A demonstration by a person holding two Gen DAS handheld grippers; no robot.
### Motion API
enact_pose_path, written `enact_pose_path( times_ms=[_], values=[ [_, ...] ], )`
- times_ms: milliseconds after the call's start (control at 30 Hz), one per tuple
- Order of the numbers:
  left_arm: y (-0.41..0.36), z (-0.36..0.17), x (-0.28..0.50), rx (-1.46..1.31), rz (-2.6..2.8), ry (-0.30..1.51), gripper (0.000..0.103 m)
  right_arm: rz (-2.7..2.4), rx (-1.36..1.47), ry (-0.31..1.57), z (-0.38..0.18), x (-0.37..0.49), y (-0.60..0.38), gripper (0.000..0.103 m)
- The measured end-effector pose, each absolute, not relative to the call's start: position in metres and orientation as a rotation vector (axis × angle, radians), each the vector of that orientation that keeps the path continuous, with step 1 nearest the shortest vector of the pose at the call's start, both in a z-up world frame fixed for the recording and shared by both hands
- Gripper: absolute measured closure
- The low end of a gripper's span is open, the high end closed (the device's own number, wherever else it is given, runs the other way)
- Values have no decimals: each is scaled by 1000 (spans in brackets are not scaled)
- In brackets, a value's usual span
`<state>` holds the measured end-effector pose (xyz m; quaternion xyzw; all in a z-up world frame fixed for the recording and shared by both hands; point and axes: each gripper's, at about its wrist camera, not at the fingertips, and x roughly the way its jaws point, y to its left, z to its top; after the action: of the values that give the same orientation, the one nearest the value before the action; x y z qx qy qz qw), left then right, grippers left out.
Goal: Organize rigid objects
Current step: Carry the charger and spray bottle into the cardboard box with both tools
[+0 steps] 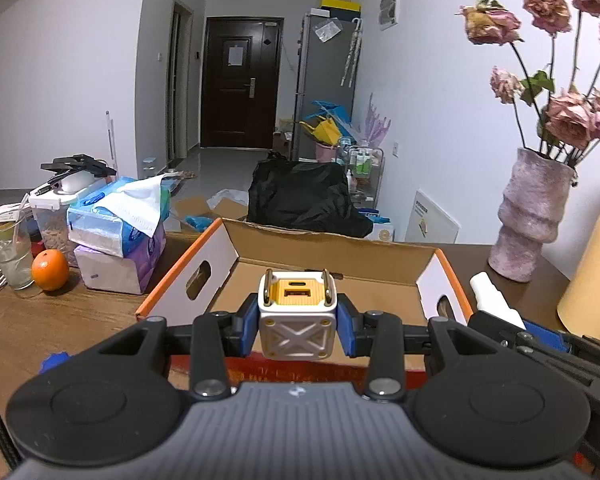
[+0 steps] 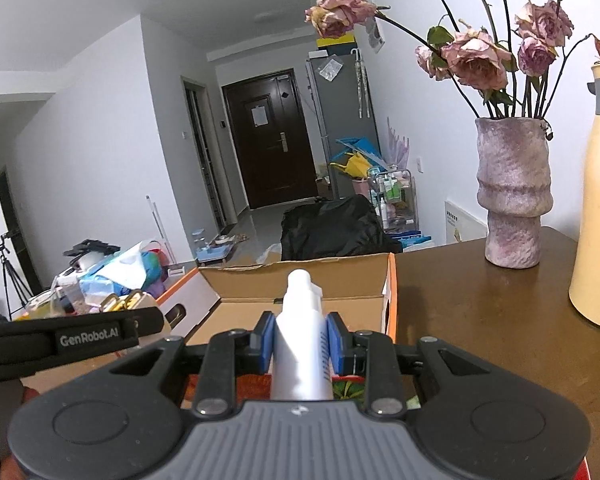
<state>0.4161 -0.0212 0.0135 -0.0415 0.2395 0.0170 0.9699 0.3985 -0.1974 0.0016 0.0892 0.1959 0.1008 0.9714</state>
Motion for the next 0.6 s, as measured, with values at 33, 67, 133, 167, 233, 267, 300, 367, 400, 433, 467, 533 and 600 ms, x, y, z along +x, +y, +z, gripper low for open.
enact_pose_path(
  times_ms=[33,67,133,167,233,267,300,367,400,433,467,533,600],
  values=[
    [-21,14,420,-84,36,483,63,200,177,394,1,402,-196,77],
    [-21,14,423,-81,39,480,63,197,174,391,1,406,-195,77],
    [-23,13,431,-72,53,473,63,193,174,388,1,413,-194,77],
    [-23,13,434,-70,59,470,63,192,176,386,1,417,-193,77],
    [-22,12,442,-67,73,465,63,189,181,385,0,424,-192,77],
    [-22,12,445,-66,79,464,63,186,183,385,0,428,-191,77],
    [-22,11,448,-64,83,463,63,183,185,385,0,431,-190,77],
    [-21,10,456,-67,85,468,63,177,182,383,-1,439,-189,77],
    [-21,9,460,-70,86,472,63,175,179,381,-1,442,-188,77],
    [-20,9,463,-72,88,474,63,175,178,380,-1,446,-187,77],
    [-20,8,467,-72,91,476,63,176,178,380,-1,450,-185,77],
    [-20,7,475,-77,99,479,63,175,176,378,-1,458,-184,77],
    [-19,6,482,-80,108,483,63,175,178,381,-1,464,-182,77]
  ],
)
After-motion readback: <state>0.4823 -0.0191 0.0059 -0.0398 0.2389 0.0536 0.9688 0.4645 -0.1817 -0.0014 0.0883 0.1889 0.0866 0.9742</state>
